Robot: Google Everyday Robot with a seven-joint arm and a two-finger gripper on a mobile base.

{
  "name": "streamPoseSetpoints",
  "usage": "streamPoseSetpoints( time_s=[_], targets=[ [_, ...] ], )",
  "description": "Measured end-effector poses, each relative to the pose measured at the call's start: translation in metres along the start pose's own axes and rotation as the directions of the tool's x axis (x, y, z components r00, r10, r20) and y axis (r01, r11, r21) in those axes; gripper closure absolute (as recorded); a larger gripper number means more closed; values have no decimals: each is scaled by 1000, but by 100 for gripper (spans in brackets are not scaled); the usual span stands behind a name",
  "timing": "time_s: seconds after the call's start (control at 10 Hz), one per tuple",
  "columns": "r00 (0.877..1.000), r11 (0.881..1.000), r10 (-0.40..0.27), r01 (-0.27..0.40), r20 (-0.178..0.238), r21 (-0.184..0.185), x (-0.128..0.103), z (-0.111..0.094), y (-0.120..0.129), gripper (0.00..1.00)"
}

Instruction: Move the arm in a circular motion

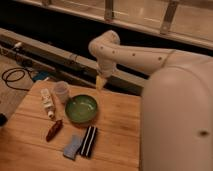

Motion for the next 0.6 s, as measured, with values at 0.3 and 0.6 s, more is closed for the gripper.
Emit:
streamPoseSetpoints(
  time_s=[0.3, 0.6],
  targets=[
    [997, 997, -72, 72, 4, -11, -27, 5, 4, 20],
    [991, 990, -136, 136, 6, -30, -8, 4, 35, 20]
  ],
)
